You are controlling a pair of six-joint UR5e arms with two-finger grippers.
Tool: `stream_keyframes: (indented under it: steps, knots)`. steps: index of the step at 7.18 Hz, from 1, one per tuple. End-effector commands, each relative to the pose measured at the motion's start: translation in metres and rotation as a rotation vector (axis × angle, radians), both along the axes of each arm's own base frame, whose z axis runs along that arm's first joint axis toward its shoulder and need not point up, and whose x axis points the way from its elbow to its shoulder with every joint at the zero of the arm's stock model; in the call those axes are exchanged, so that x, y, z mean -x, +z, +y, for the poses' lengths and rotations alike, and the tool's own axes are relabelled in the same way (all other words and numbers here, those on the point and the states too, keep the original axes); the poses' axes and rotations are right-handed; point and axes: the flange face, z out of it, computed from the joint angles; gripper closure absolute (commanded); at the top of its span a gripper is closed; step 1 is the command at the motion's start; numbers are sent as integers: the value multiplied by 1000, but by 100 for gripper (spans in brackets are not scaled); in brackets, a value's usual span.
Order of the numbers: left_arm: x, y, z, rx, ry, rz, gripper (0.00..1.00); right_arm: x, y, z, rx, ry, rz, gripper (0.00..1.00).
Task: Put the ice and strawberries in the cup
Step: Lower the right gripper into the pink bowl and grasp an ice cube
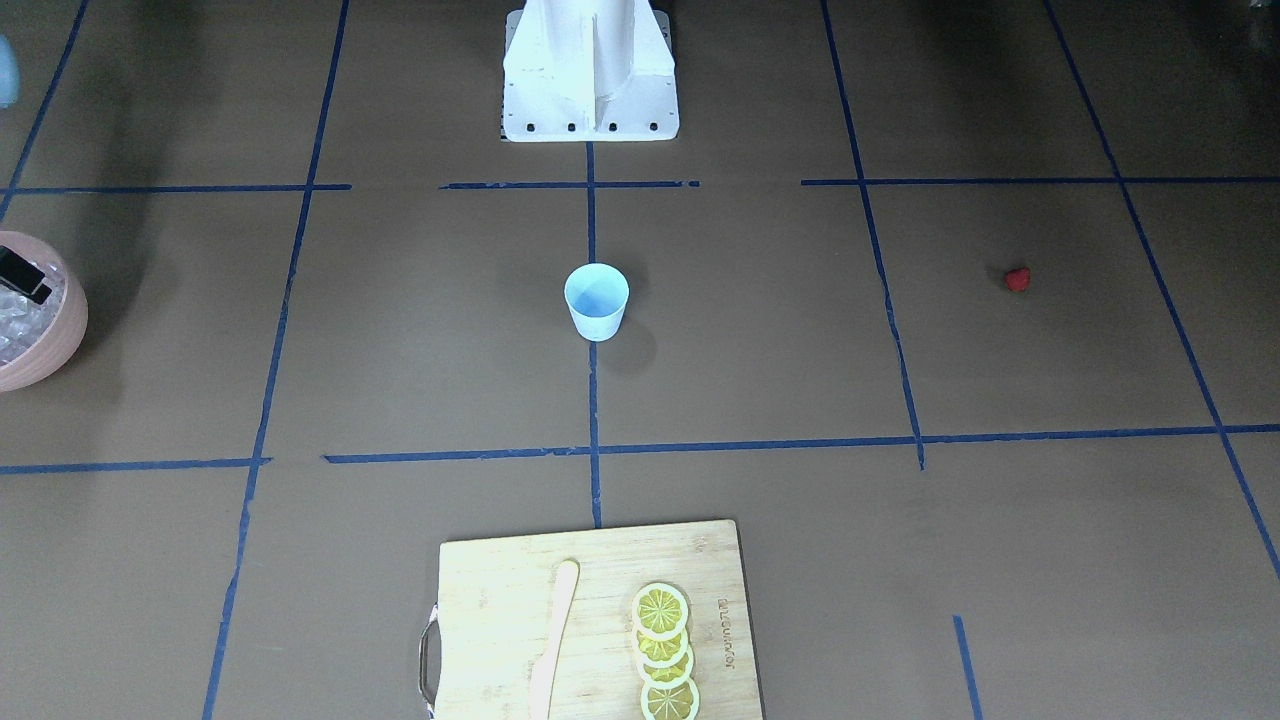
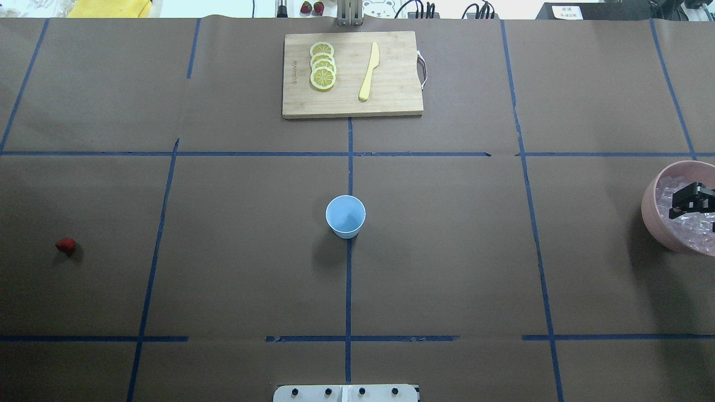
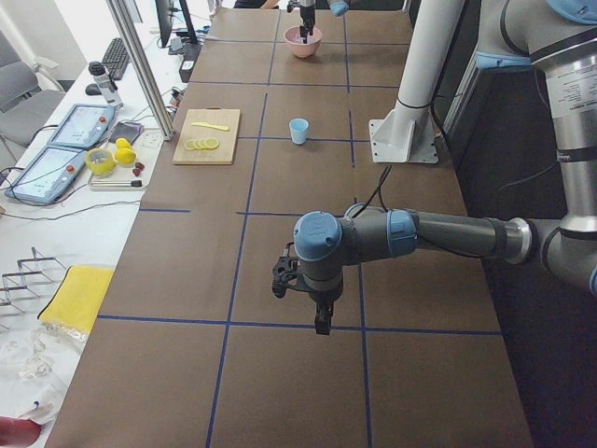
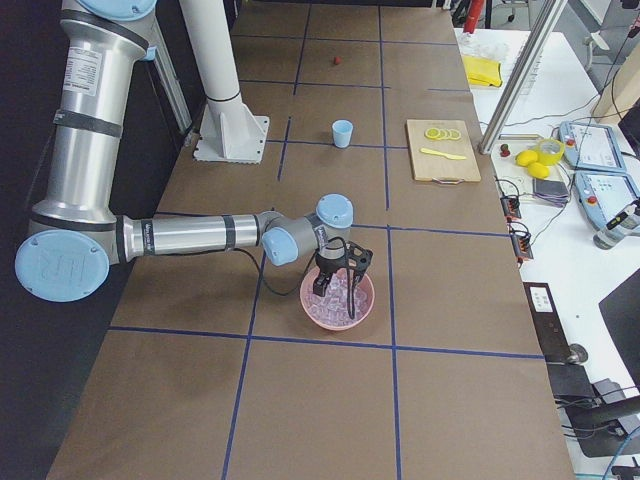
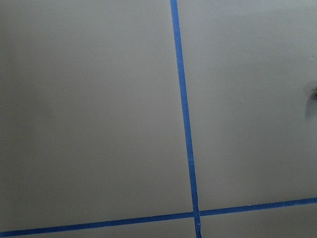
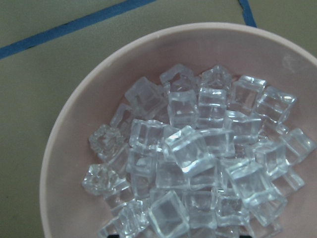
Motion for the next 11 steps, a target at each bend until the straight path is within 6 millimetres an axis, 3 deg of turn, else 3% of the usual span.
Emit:
stream_keyframes:
  steps: [1, 4, 6, 9, 11]
  knots:
    - [0, 0, 2, 0, 0, -1, 0, 5, -2, -5, -5, -5, -2, 17]
    - [0, -1, 2, 0, 0, 1, 0, 10, 2, -15, -4, -5, -1, 23]
    - [0, -1, 2, -1, 0, 1, 0, 10, 2, -15, 0, 0, -1, 45]
    - [0, -3, 2, -3, -1, 0, 0, 9, -6, -16, -14, 1, -9, 52]
    - [0, -3, 2, -3, -1, 0, 0, 8, -9, -14, -25, -5, -13, 63]
